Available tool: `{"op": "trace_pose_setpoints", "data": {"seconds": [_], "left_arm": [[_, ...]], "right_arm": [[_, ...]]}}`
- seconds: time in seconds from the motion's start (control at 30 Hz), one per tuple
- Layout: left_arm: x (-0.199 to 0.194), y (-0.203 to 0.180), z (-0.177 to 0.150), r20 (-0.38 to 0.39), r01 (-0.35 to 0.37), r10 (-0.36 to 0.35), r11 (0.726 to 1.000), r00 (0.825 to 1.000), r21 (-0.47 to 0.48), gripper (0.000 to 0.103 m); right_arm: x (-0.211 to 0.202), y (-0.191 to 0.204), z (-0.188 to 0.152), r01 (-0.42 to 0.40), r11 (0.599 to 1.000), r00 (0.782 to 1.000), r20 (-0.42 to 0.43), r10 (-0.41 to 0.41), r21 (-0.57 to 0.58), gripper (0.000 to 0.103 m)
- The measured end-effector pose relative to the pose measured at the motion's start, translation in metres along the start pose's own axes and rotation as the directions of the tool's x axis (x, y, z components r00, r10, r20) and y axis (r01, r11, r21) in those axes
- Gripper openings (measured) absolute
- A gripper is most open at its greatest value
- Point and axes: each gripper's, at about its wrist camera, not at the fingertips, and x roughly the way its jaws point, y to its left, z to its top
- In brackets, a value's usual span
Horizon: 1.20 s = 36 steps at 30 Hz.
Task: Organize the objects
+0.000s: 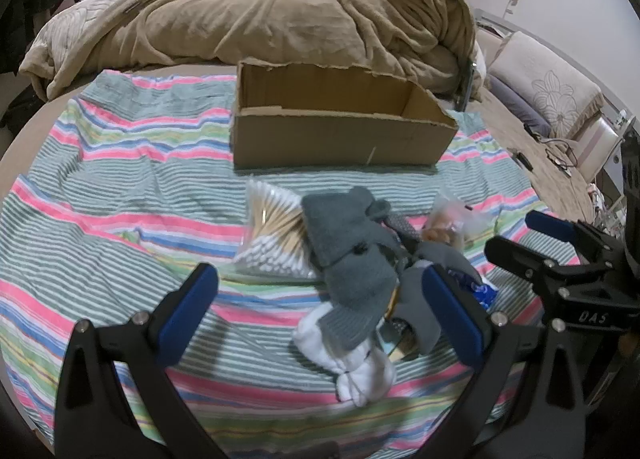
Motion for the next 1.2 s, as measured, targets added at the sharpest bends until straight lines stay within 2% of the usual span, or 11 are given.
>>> {"op": "trace_pose_setpoints", "data": {"seconds": [1.2], "left_arm": [[-0.0010, -0.0014, -0.0029, -0.001, 0.006, -0.006, 1.000, 1.000, 0.006, 0.102]], "right_arm": [[0.0002, -0.0029, -0.0003, 0.001, 1.000, 1.000, -0.002, -0.001, 0.004, 0.100]]}}
